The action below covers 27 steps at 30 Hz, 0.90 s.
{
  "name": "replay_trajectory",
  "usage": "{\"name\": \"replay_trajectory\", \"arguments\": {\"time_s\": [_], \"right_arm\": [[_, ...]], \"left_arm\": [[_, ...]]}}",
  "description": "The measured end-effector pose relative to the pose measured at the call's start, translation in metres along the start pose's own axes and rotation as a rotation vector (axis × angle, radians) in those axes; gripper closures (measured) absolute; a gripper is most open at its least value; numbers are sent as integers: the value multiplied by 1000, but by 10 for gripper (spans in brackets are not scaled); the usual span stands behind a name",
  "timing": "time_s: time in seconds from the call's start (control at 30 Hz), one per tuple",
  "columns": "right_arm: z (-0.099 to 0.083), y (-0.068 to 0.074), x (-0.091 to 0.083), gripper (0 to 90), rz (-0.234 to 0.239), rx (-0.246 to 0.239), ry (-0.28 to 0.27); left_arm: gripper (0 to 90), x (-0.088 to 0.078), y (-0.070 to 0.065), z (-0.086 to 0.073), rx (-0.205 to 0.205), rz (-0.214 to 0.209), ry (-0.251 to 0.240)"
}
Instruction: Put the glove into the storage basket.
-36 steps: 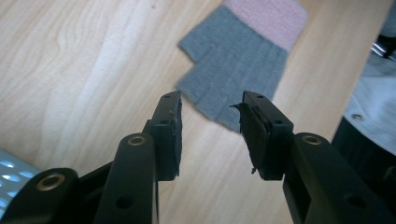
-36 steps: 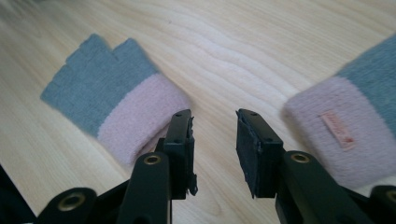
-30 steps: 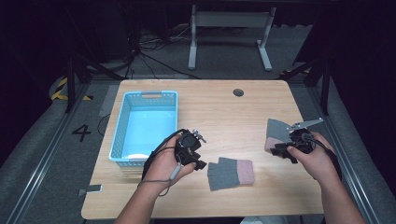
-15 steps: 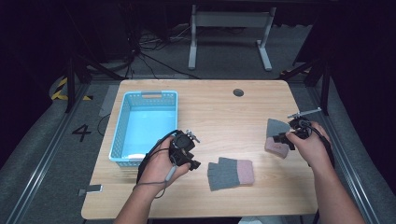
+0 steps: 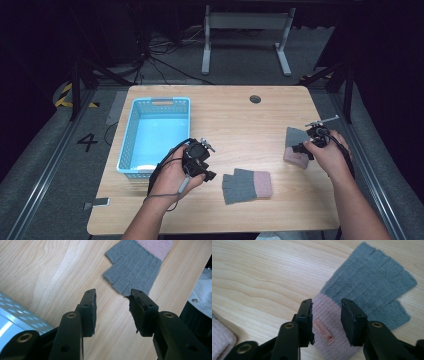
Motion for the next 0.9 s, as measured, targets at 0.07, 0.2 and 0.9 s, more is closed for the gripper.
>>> {"name": "replay_trajectory", "arguments": {"time_s": [0.07,0.2,0.9], "right_arm": [[-2,2,-2,716,9,-19,4],[-5,4,-2,896,27,-48,7],[-6,29,18,900,77,-142,20]], "left_arm": [[580,0,0,0,0,0,2],[578,1,0,0,2,-1,4],[581,1,-1,0,-1,-4,3]]}}
Point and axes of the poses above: each handheld gripper's, and its own axes: x roughly forward along the jaws, z roughly out of its top, y roughly to its left, the point moved 2 cm from there along x, roughly forward along the jaws, and after that the axes turned 13 degrees about -y, right-handed, at the moved point
